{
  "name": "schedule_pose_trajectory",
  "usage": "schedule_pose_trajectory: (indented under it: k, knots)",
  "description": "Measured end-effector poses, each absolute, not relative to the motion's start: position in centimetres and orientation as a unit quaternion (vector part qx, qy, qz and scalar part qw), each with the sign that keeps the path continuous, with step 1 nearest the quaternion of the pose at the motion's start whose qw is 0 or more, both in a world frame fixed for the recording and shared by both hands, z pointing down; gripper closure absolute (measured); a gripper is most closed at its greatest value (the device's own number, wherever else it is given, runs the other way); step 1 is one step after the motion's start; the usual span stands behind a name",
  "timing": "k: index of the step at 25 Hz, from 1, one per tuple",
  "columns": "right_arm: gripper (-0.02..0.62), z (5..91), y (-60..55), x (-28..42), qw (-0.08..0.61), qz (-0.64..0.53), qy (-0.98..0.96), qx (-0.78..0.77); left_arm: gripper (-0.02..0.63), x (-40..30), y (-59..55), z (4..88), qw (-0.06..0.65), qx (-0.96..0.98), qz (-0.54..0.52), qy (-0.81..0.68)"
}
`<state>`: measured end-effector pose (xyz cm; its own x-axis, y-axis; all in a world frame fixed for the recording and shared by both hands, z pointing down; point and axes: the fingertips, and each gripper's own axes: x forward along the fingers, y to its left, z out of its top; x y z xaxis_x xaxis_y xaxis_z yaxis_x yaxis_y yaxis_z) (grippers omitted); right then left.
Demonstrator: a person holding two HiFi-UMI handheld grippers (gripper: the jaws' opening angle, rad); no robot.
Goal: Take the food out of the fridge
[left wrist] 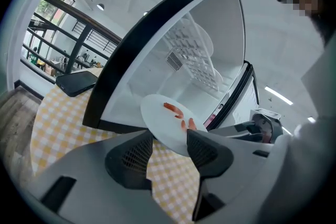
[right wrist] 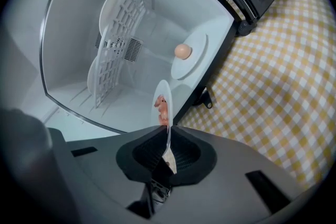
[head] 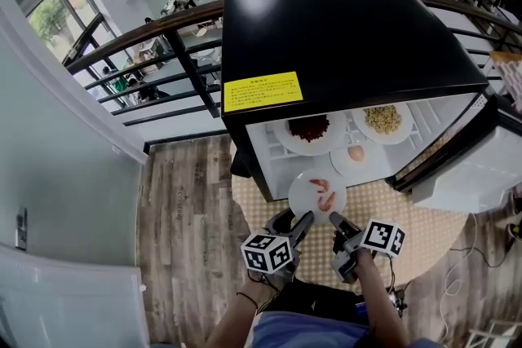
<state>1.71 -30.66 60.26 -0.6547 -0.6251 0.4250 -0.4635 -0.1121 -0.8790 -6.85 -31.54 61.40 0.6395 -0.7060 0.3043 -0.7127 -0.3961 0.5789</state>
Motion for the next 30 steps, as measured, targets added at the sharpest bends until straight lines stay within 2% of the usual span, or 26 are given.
schedule_pose_trajectory:
  k: [14, 30]
  knots:
    - [0.567, 57.6, -27.0, 4.6, 0.092, -0.602, 0.665, -0.432, 0.397, -4.5, -28.4, 57.9, 0.307, 0.857, 0.022, -0.414]
    - [0.568, 56.6, -22.6, 9.4, 0.116, -0.6, 0.652, -0.449, 0.397, 0.3, -24.7, 56.5, 0.303, 0.868, 0.025, -0.392]
